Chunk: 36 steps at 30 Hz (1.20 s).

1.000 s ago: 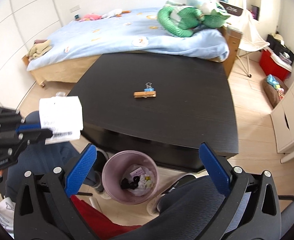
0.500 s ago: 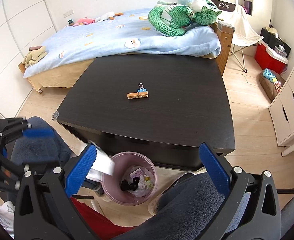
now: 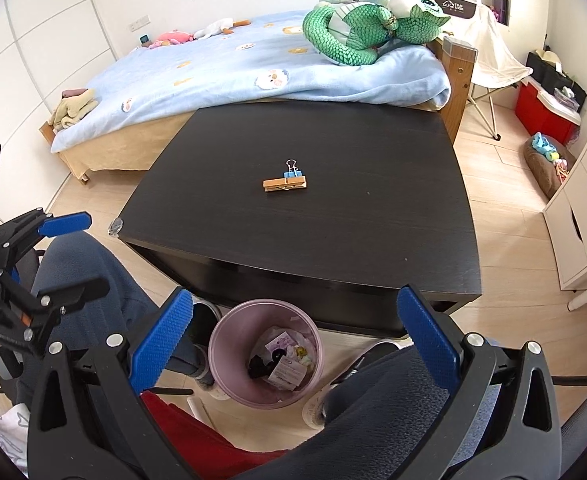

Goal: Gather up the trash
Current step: 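Reach the right gripper to the wooden clothespin on the table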

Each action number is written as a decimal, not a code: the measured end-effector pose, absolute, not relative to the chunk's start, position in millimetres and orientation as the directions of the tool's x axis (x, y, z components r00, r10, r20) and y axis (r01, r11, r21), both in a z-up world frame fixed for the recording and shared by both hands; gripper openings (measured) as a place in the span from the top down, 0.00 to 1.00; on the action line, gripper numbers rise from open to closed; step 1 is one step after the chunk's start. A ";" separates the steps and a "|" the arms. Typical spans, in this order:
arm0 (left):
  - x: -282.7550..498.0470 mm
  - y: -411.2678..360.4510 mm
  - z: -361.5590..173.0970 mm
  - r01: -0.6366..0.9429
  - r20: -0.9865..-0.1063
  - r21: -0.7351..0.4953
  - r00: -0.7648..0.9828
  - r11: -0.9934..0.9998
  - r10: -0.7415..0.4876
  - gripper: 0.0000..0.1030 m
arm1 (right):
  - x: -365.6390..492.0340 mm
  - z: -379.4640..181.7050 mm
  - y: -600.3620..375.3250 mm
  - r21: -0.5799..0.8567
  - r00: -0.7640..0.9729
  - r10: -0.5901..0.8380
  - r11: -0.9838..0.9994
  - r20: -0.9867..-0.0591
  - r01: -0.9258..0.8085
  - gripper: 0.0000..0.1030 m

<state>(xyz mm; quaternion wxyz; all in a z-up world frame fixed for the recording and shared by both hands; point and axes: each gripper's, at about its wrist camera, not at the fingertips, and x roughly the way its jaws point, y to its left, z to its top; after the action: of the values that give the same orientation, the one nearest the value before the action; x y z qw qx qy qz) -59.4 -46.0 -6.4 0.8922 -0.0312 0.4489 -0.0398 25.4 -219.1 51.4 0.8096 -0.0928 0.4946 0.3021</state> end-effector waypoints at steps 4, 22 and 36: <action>-56.4 -36.4 -5.9 0.011 -0.790 -0.089 0.609 0.996 -0.077 0.07 | 26.9 51.2 -212.0 0.138 0.324 0.392 0.794 -0.861 -0.592 0.03; -28.7 -0.9 -5.1 -0.078 -0.772 -0.098 0.635 0.992 -0.026 0.07 | 98.9 31.2 -138.0 0.143 0.294 0.396 0.774 -0.870 -0.617 0.03; -21.1 10.2 -6.4 -0.095 -0.778 -0.092 0.628 0.991 -0.012 0.07 | 158.1 -34.7 -85.3 0.077 0.225 0.274 0.776 -0.935 -0.626 0.03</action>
<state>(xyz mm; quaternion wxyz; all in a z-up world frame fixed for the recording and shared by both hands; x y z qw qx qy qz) -21.1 10.2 -6.4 0.9002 -0.0620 0.4305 0.0230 158.1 -85.3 -34.7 0.7660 -0.1604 0.5488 0.2937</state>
